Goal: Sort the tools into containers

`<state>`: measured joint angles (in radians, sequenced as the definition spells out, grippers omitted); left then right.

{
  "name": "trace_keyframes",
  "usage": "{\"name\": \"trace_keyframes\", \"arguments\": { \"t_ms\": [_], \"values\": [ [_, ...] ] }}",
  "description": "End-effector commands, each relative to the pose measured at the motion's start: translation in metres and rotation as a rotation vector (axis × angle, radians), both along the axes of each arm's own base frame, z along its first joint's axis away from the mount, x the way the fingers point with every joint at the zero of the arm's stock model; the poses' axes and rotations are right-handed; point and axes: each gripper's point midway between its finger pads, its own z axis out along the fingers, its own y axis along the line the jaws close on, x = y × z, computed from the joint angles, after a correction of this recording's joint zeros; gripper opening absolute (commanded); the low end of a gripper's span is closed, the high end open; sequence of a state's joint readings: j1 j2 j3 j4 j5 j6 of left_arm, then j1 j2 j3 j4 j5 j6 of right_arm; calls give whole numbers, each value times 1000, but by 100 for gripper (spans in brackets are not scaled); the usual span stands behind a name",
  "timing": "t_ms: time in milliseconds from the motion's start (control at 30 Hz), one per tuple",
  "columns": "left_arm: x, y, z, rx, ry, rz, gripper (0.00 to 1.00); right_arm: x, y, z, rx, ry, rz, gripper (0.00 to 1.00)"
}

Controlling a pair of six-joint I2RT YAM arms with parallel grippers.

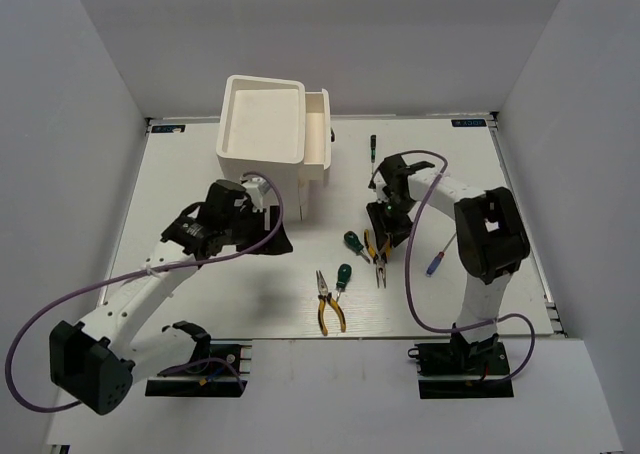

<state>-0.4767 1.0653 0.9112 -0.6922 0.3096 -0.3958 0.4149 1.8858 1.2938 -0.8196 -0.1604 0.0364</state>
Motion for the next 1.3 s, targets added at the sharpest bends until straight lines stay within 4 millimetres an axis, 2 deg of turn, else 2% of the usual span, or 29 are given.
{"name": "trace_keyframes", "arguments": {
  "t_ms": [0, 67, 200, 233, 267, 300, 333, 400, 433, 500, 533, 567, 600, 633, 667, 733, 767, 833, 867, 900, 933, 967, 1000, 1033, 1067, 1100, 1133, 1167, 1267],
  "values": [
    [11, -9, 1, 15, -43, 49, 80, 14, -1, -12, -93, -56, -85, 55],
    [8, -17, -2, 23, -41, 51, 80, 19, -9, -17, -151, -81, -109, 50],
    [8, -34, -20, 62, -27, 42, 80, 7, -16, -30, -181, -31, -138, 32],
    [6, -40, -23, 67, -22, 26, 80, 3, -18, -30, -184, -22, -142, 27],
    [2, -48, -28, 74, -17, 9, 80, 2, -19, -28, -177, -25, -145, 12],
    [0, -53, -32, 80, -11, -7, 78, 1, -19, -27, -175, -25, -145, 3],
    [-3, -57, -43, 100, 19, -15, 78, -1, -20, -22, -161, -30, -136, 0],
    [-10, -66, -50, 113, 31, -51, 76, 5, -21, -11, -119, -48, -112, 0],
    [-14, -66, -57, 127, 45, -62, 72, 23, -15, 17, -66, -139, -108, 0],
    [-20, -69, -63, 128, 45, -81, 67, 53, -16, 49, 3, -273, -78, 0],
    [-27, -69, -68, 138, 54, -96, 62, 65, -7, 80, 88, -354, -64, 0],
    [-31, -67, -72, 134, 62, -105, 54, 88, -6, 109, 154, -483, -67, 0],
    [-37, -68, -72, 127, 64, -122, 50, 101, -2, 140, 195, -580, -15, 0],
    [-43, -71, -74, 121, 70, -144, 47, 105, 12, 159, 287, -612, 19, 0],
    [-49, -72, -74, 108, 80, -171, 44, 125, 18, 202, 348, -714, 17, 0],
    [-60, -77, -77, 96, 95, -214, 44, 136, 35, 229, 457, -734, 9, 0],
    [-69, -80, -79, 92, 112, -244, 50, 156, 48, 266, 542, -789, -3, 0],
    [-77, -84, -79, 91, 110, -283, 55, 166, 66, 293, 665, -781, -53, 0],
    [-79, -82, -80, 99, 119, -283, 58, 185, 81, 319, 734, -828, -32, 0],
    [-82, -86, -77, 94, 112, -298, 58, 191, 89, 331, 786, -838, -22, 0],
    [-85, -85, -76, 101, 107, -304, 60, 192, 96, 363, 869, -842, -60, 0],
    [-83, -85, -77, 103, 109, -287, 60, 206, 105, 353, 895, -805, -71, 0],
    [-88, -83, -77, 102, 108, -296, 61, 206, 114, 385, 983, -860, -14, 0],
    [-88, -84, -74, 88, 108, -285, 61, 220, 125, 374, 1044, -775, -74, 0],
    [-91, -82, -78, 100, 114, -280, 61, 224, 132, 384, 1094, -800, -55, 0],
    [-93, -84, -75, 89, 113, -282, 63, 219, 139, 387, 1147, -755, -44, 0],
    [-91, -83, -75, 95, 106, -273, 63, 228, 146, 377, 1170, -747, -28, 0],
    [-94, -85, -75, 91, 113, -274, 63, 224, 155, 379, 1202, -741, 0, 0],
    [-100, -83, -78, 112, 125, -276, 64, 225, 169, 363, 1240, -716, 32, 0]
  ]
}}
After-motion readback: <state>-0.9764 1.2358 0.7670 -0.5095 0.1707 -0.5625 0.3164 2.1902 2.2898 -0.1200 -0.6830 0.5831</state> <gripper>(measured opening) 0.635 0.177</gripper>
